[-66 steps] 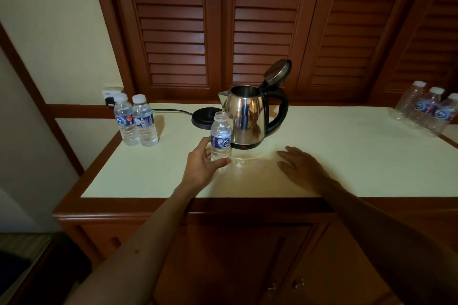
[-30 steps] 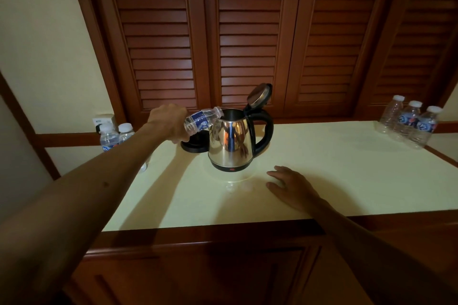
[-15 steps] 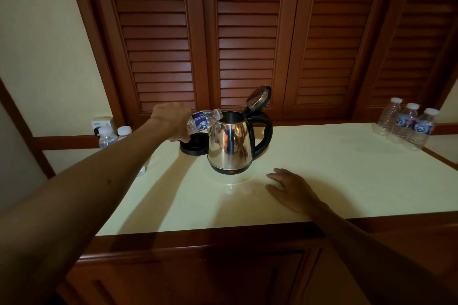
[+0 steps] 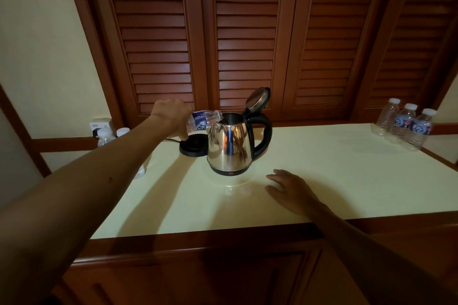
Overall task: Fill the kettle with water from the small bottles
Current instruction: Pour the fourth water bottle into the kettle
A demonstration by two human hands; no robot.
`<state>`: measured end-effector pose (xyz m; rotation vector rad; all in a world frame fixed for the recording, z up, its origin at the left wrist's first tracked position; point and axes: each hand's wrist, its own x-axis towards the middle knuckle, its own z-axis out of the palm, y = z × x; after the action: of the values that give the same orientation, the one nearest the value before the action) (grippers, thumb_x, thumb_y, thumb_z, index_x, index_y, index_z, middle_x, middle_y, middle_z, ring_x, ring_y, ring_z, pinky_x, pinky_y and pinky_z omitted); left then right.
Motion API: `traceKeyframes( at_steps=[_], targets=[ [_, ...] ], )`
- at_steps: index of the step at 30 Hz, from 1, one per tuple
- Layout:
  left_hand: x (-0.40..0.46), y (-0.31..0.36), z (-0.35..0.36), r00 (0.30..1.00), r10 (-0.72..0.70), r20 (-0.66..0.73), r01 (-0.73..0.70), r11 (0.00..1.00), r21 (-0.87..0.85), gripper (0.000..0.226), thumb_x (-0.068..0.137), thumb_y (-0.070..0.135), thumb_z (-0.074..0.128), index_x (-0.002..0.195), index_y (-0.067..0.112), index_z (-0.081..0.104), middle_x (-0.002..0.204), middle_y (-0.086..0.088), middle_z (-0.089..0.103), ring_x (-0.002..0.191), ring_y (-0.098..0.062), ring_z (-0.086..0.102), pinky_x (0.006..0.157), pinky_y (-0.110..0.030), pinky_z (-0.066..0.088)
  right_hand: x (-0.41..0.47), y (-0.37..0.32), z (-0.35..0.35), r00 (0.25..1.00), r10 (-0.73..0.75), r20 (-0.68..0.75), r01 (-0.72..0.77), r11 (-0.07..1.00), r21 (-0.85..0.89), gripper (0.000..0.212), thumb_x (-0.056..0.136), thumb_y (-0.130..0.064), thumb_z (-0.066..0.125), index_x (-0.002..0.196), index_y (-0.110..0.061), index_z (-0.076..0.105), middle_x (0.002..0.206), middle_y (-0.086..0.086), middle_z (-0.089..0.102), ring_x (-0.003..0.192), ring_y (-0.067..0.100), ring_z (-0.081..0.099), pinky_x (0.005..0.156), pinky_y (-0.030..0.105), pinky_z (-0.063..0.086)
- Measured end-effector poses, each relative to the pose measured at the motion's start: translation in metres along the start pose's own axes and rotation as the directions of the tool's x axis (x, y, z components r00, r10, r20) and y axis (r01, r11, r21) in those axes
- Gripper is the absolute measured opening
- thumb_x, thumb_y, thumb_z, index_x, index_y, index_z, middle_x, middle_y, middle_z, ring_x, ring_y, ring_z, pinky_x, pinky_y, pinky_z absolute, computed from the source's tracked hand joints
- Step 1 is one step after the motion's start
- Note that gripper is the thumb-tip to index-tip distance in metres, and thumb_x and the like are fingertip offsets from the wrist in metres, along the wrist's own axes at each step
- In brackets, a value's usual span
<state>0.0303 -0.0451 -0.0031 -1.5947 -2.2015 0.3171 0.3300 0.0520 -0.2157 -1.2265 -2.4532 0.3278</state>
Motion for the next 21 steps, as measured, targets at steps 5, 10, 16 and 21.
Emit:
traceKeyframes(
  at_steps=[5,10,16,21],
  targets=[
    [0.0026,-0.0015,-0.0011,1.0,0.011,0.002,-0.011,1.0,0.004,0.073,0.071,0.049,0.081,0.135,0.026,0.055,0.118,-0.004,0.064,0.105,-0.022,0.061,0.069,-0.034,0.04,0.0004,0.0012,0.001,1.0,0.003,0.005,-0.003,1.0,-0.004,0.049,0.093,-0.051,0.05,0.136,-0.028,0.053,0.149,-0.004,0.043,0.138,0.015,0.037,0.112,0.033,0.029],
    [0.0041,-0.0019,-0.0009,1.0,0.022,-0.002,-0.022,1.0,0.009,0.073,0.071,0.048,0.082,0.135,0.025,0.054,0.116,-0.003,0.064,0.102,-0.022,0.06,0.069,-0.033,0.042,-0.0001,0.0002,0.0003,1.0,0.0,-0.005,0.0,1.0,-0.001,0.049,0.093,-0.051,0.051,0.136,-0.027,0.054,0.149,-0.004,0.044,0.137,0.015,0.039,0.112,0.033,0.031],
    [0.0068,-0.0021,-0.0016,1.0,0.025,-0.009,-0.025,0.999,0.038,0.073,0.071,0.046,0.083,0.135,0.024,0.055,0.115,-0.004,0.064,0.103,-0.022,0.06,0.069,-0.034,0.042,-0.0001,-0.0004,-0.0005,1.0,0.007,0.002,-0.007,1.0,-0.005,0.049,0.093,-0.05,0.051,0.137,-0.027,0.053,0.15,-0.004,0.043,0.138,0.015,0.037,0.112,0.032,0.029],
    [0.0077,-0.002,-0.0016,1.0,0.024,-0.006,-0.024,0.998,0.057,0.072,0.072,0.046,0.082,0.135,0.024,0.054,0.115,-0.004,0.064,0.102,-0.022,0.06,0.07,-0.034,0.043,0.0004,0.0014,0.0005,1.0,0.011,0.003,-0.011,1.0,0.008,0.05,0.093,-0.051,0.051,0.137,-0.027,0.053,0.15,-0.004,0.042,0.139,0.015,0.036,0.114,0.033,0.029]
  ],
)
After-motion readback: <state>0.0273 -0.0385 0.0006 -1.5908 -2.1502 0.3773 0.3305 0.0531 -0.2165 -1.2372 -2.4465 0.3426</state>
